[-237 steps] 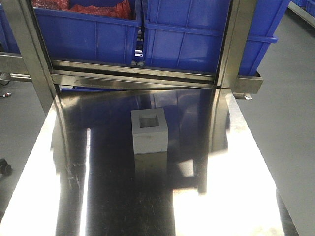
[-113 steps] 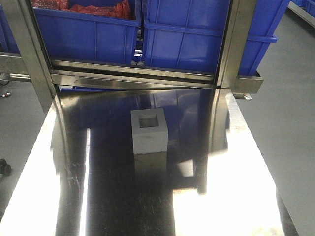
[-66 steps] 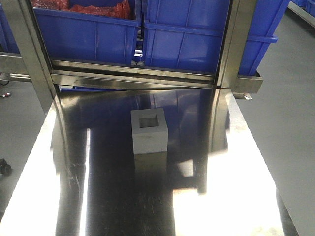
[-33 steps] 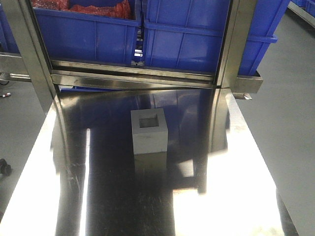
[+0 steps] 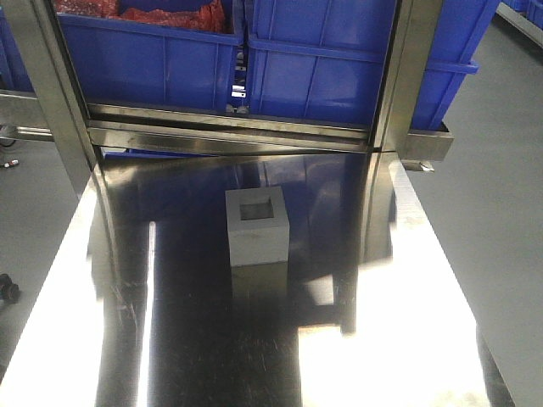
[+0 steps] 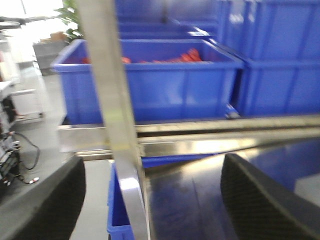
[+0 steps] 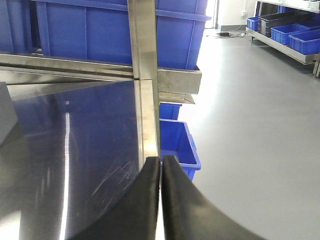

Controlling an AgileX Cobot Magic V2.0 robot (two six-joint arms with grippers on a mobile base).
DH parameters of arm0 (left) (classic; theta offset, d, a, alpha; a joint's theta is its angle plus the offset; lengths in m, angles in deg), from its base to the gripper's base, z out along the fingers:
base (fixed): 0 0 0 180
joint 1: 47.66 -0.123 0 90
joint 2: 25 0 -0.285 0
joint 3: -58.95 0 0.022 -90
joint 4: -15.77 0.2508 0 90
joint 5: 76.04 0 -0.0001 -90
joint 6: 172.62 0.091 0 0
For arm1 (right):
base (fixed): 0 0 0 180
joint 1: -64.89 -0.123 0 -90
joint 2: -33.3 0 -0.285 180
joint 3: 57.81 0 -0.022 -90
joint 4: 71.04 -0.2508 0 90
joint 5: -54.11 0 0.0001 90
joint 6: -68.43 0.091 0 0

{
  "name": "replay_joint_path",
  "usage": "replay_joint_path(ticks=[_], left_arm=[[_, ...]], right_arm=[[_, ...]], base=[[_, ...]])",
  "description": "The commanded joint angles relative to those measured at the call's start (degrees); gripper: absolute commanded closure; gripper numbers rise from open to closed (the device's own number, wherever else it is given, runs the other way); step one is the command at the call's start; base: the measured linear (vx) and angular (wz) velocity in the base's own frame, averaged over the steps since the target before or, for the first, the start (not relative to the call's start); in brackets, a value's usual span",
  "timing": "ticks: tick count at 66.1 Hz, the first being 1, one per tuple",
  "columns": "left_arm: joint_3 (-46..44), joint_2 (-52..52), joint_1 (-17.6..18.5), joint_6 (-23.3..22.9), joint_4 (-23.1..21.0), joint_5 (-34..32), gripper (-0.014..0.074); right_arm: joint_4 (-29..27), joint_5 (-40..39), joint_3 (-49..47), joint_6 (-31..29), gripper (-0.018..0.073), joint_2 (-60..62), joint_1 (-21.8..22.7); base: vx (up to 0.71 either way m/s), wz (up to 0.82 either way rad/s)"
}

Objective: Sort gray base to blue bin

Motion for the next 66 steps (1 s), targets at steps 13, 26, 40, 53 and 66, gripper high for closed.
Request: replay_joint_path(ticks=[13, 26, 40, 53, 66], left_arm=[[-14.77, 19.68, 13.08, 7.53, -0.61, -2.78, 0.0055], [-23.01, 32.7, 19.62, 3.05, -0.61, -0.03, 0.0055], [-34.72, 46.15, 22.9, -9.48, -0.61, 8.1, 0.0055], [-46.21, 58.13, 22.95, -18.56, -0.67, 16.99, 0.0055], [-53.99, 67.18, 22.95, -20.31, -2.49, 23.75, 0.0055]], right_arm=[[0.26, -4.14, 0.12, -0.7, 0.0564, -1.03, 0.15], [0.26, -4.14, 0.12, -0.7, 0.0564, -1.03, 0.15], [0.26, -4.14, 0.12, -0.7, 0.0564, -1.03, 0.15], [0.26, -4.14, 0.12, -0.7, 0.0564, -1.03, 0.15], [0.26, -4.14, 0.12, -0.7, 0.0564, -1.03, 0.15]], base=[[0.0, 0.0], [0.0, 0.0], [0.0, 0.0], [0.0, 0.0], [0.0, 0.0]])
